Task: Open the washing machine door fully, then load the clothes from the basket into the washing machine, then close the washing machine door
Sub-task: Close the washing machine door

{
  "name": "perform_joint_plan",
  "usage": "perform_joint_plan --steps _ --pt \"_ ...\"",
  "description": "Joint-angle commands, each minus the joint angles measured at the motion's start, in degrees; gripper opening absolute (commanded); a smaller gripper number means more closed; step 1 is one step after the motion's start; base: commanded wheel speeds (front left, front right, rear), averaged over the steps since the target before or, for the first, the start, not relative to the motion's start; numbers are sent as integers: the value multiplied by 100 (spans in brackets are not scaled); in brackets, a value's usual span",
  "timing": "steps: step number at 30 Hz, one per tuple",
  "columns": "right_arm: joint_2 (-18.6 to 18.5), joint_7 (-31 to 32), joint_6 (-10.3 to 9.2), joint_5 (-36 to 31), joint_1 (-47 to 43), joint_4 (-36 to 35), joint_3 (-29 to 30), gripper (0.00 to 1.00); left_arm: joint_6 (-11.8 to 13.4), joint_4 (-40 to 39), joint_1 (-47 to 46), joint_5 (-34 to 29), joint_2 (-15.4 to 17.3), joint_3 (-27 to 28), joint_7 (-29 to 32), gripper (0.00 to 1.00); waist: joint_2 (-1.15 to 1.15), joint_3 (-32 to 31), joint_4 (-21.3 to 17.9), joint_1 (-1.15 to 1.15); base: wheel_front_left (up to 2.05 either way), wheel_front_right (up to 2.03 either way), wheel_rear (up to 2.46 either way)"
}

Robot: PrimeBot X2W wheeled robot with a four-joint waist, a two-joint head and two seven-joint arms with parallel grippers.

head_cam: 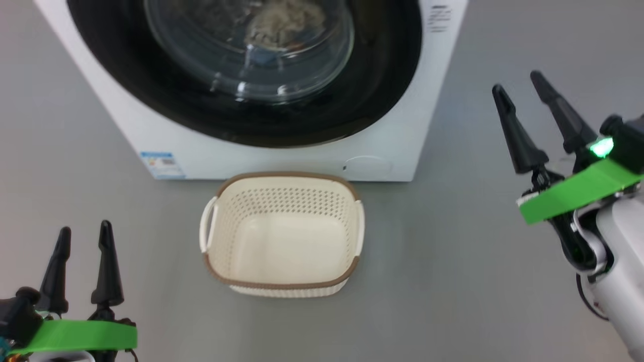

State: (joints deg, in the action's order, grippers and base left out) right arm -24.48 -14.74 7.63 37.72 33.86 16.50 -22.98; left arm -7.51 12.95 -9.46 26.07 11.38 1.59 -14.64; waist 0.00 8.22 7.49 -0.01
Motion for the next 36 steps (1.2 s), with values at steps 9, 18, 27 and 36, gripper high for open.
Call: perform_joint_plan --steps 9,18,27,36 --pt "77 -26 -14 -184 -988 -687 233 100 31 -134 181 -20 223 124 80 100 0 -698 -761 1 0 0 0" --pt "202 -26 -14 -324 -1735 -927 494 100 90 -224 428 49 225 143 95 100 0 -809 -1028 1 0 0 0" --pt "345 -26 -14 -528 -2165 -1067 895 100 81 -302 526 183 171 141 64 100 0 -812 -1171 1 0 0 0" --pt "491 -26 -14 -721 -2535 -1092 1281 100 42 -328 561 400 169 24 39 100 0 -861 -1130 1 0 0 0"
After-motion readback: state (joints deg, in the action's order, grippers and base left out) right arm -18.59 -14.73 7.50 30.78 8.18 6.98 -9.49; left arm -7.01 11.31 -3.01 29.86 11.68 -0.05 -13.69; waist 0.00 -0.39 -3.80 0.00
